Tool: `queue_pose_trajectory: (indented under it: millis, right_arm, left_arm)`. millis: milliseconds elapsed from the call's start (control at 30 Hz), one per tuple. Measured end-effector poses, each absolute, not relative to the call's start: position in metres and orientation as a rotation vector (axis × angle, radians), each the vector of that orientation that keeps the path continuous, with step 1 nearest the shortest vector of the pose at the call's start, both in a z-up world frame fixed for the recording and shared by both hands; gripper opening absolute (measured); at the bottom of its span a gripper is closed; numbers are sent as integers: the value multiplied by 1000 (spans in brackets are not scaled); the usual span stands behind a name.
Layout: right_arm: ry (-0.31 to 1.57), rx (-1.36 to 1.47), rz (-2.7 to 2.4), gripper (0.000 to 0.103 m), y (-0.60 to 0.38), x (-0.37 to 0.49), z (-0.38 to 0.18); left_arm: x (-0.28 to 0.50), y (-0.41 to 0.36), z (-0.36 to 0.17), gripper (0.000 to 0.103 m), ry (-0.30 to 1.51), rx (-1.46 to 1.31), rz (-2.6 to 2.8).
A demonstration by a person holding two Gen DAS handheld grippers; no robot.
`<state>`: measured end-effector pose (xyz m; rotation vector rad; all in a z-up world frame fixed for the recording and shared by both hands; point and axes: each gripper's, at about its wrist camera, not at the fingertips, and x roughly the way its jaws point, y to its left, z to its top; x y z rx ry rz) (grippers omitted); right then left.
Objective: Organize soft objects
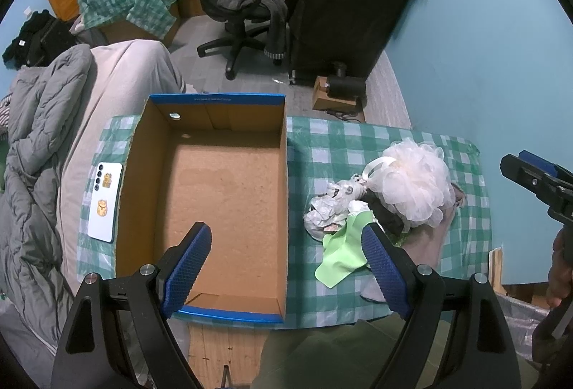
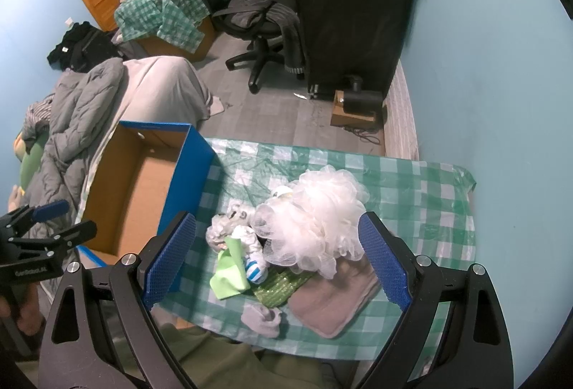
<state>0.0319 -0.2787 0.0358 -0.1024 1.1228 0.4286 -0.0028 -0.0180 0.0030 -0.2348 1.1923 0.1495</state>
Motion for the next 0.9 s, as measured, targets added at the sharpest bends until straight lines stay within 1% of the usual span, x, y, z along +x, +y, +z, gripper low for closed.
queue_pose_trajectory:
  millis: [900]
  right_arm:
    - [1125,-100,424,91,-279,25,34]
  left_arm:
    - [-8,-20,2,87,1202,-242,143]
